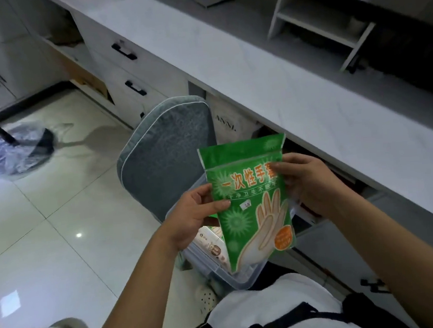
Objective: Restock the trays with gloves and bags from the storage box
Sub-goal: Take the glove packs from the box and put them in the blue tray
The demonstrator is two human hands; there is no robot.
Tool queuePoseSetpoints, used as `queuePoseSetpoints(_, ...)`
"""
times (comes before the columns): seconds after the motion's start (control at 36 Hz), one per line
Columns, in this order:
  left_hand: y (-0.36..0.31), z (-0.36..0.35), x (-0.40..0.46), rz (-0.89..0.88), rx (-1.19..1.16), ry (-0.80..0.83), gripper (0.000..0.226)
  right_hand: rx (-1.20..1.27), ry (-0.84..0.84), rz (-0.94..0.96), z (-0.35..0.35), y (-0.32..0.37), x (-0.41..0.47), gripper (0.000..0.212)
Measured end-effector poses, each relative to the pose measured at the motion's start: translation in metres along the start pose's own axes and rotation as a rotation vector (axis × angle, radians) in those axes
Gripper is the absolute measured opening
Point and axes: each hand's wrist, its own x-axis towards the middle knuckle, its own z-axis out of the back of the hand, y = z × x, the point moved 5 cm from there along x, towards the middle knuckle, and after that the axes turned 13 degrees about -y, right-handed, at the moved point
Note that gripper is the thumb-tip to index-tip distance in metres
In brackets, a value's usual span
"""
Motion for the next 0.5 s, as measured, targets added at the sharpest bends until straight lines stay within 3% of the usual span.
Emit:
queuePoseSetpoints(0.06, -0.004, 0.005, -0.002, -0.017, -0.017, 0.003, 0.033, 0.002, 0.016, 0.002, -0.006, -0.005, 0.001, 0.021)
queuePoseSetpoints(0.11, -0.004, 0.012, -0.004, -0.028, -0.062, -0.016, 0.035, -0.031, 0.069, -0.01, -0.011, -0.011, 0.002, 0.03)
queuePoseSetpoints(0.25, 0.003, 0.031, -0.005, -0.027, -0.214, -0.1, 0.039, -0.284, 0.277, -0.108, -0.014, -0.04, -0.011, 0.035)
queuePoseSetpoints(0.5, 0.057, 0.026, -0.002, 0.086, -0.176, -0.36, 0.056, -0.359, 0.072, -0.096, 0.001, -0.069, -0.01, 0.023)
